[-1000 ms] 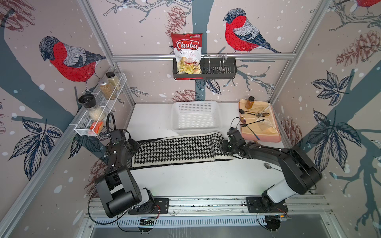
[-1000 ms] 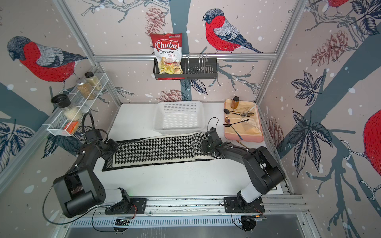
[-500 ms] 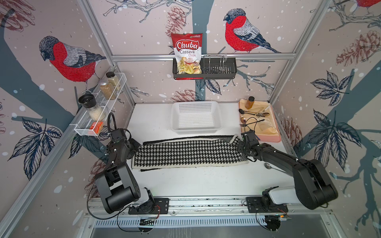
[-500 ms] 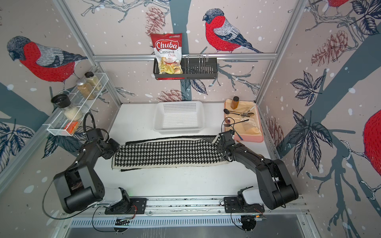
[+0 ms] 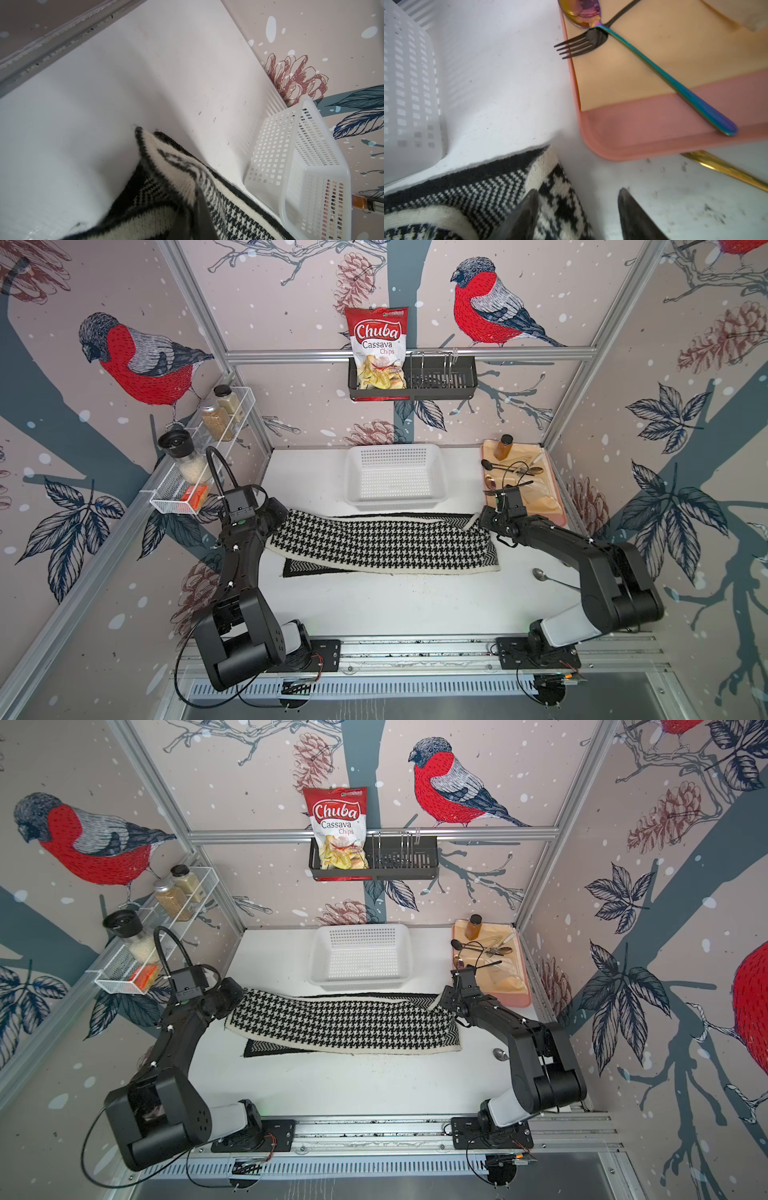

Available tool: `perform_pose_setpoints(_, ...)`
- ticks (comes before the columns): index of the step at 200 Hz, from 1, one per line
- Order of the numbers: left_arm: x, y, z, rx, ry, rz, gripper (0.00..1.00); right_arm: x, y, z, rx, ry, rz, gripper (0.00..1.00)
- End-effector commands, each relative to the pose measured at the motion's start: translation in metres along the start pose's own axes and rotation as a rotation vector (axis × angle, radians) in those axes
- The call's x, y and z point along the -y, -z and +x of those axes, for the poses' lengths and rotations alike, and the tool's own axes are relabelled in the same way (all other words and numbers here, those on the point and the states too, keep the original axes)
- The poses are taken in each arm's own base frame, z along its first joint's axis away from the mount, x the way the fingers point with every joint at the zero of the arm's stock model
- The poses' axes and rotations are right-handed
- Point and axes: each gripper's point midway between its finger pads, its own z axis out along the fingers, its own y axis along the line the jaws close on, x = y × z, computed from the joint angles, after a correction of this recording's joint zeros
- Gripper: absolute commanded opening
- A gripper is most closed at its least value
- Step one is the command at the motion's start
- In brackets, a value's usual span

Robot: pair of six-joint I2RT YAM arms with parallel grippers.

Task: Roll up the scarf and place it into the basket
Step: Flatten out the scarf at the center of the board.

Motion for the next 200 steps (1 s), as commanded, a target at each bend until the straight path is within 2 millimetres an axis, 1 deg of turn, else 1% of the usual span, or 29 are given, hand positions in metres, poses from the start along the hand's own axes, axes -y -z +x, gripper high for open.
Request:
perform_pose_setpoints(1, 0.011, 0.001, -0.007, 0.024, -0.032, 0.050, 0.02, -0.012, -0.008, -0.001, -0.030, 0.027, -0.053, 0.46)
perform_pose_setpoints(6, 0.011, 0.001, -0.006, 0.019, -0.029, 0.050, 0.02, -0.013, -0.009, 0.000, -0.039, 0.028, -0.054, 0.41)
perform_pose_setpoints(10, 0.012, 0.001, -0.006, 0.019, -0.030, 0.054, 0.02, -0.014, -0.010, 0.001, -0.049, 0.030, -0.058, 0.39)
perform_pose_setpoints(19, 0.013, 0.000, -0.005, 0.018, -0.033, 0.062, 0.02, -0.016, -0.009, 0.003, -0.064, 0.034, -0.065, 0.39)
perform_pose_setpoints(24, 0.012, 0.000, -0.004, 0.017, -0.032, 0.061, 0.02, -0.018, -0.007, 0.004, -0.066, 0.036, -0.070, 0.42)
perform_pose_setpoints(34, 0.011, 0.000, -0.004, 0.017, -0.034, 0.055, 0.02, -0.020, -0.003, 0.005, -0.063, 0.043, -0.074, 0.56)
perform_pose_setpoints(39, 0.011, 0.000, -0.004, 0.017, -0.035, 0.052, 0.02, -0.021, -0.002, 0.007, -0.063, 0.050, -0.077, 0.62)
perform_pose_setpoints(45, 0.010, -0.001, -0.004, 0.015, -0.034, 0.050, 0.02, -0.023, 0.000, 0.007, -0.060, 0.055, -0.081, 0.66)
perform_pose_setpoints(59, 0.010, -0.002, -0.003, 0.013, -0.031, 0.056, 0.02, -0.024, 0.000, 0.009, -0.062, 0.069, -0.076, 0.68)
perform_pose_setpoints(77, 0.010, -0.004, 0.000, 0.007, -0.026, 0.062, 0.02, -0.022, -0.009, 0.014, -0.087, 0.081, -0.063, 0.67)
perform_pose_setpoints(88, 0.009, -0.005, 0.001, 0.002, -0.025, 0.059, 0.02, -0.023, -0.015, 0.016, -0.097, 0.095, -0.054, 0.62)
perform_pose_setpoints(92, 0.009, -0.005, 0.001, 0.002, -0.026, 0.058, 0.02, -0.022, -0.016, 0.016, -0.100, 0.099, -0.049, 0.58)
perform_pose_setpoints(101, 0.008, -0.005, 0.002, -0.001, -0.027, 0.054, 0.02, -0.021, -0.018, 0.015, -0.098, 0.109, -0.040, 0.45)
perform_pose_setpoints(111, 0.007, -0.005, 0.002, 0.001, -0.029, 0.051, 0.02, -0.018, -0.017, 0.009, -0.076, 0.109, -0.012, 0.22)
perform_pose_setpoints(117, 0.007, -0.004, 0.002, 0.001, -0.030, 0.047, 0.02, -0.016, -0.014, 0.004, -0.056, 0.106, 0.000, 0.14)
perform_pose_setpoints(123, 0.006, -0.003, 0.001, 0.005, -0.030, 0.041, 0.02, -0.016, -0.009, -0.002, -0.031, 0.098, -0.004, 0.11)
perform_pose_setpoints(139, 0.002, -0.001, -0.001, 0.020, -0.030, 0.010, 0.02, -0.008, 0.006, -0.021, 0.038, 0.014, -0.052, 0.10)
perform_pose_setpoints(148, -0.004, 0.001, -0.003, 0.036, -0.025, -0.024, 0.02, 0.006, 0.009, -0.028, 0.054, -0.069, -0.092, 0.10)
perform_pose_setpoints(154, -0.011, 0.001, -0.005, 0.048, -0.013, -0.058, 0.02, 0.016, 0.008, -0.029, 0.053, -0.110, -0.106, 0.12)
perform_pose_setpoints(159, -0.014, 0.001, -0.006, 0.055, -0.006, -0.077, 0.01, 0.024, 0.005, -0.028, 0.041, -0.132, -0.103, 0.16)
perform_pose_setpoints(172, -0.021, -0.002, -0.004, 0.049, 0.012, -0.099, 0.01, 0.042, -0.005, -0.027, 0.001, -0.148, -0.037, 0.25)
perform_pose_setpoints(176, -0.023, -0.003, -0.004, 0.047, 0.021, -0.110, 0.01, 0.044, -0.009, -0.025, -0.014, -0.148, -0.024, 0.32)
perform_pose_setpoints(182, -0.029, -0.006, -0.001, 0.039, 0.037, -0.132, 0.01, 0.044, -0.012, -0.024, -0.030, -0.144, -0.022, 0.47)
perform_pose_setpoints(187, -0.034, -0.009, 0.001, 0.030, 0.057, -0.153, 0.02, 0.042, -0.013, -0.024, -0.031, -0.145, -0.029, 0.57)
perform_pose_setpoints(192, -0.037, -0.012, 0.003, 0.019, 0.070, -0.166, 0.07, 0.040, -0.011, -0.025, -0.022, -0.146, -0.039, 0.66)
perform_pose_setpoints(194, -0.038, -0.013, 0.005, 0.016, 0.072, -0.169, 0.09, 0.039, -0.010, -0.025, -0.015, -0.146, -0.043, 0.68)
perform_pose_setpoints(195, -0.039, -0.014, 0.005, 0.014, 0.073, -0.170, 0.10, 0.039, -0.010, -0.025, -0.014, -0.146, -0.043, 0.71)
perform_pose_setpoints(200, -0.042, -0.016, 0.007, 0.010, 0.082, -0.180, 0.15, 0.037, -0.007, -0.027, 0.002, -0.147, -0.048, 0.76)
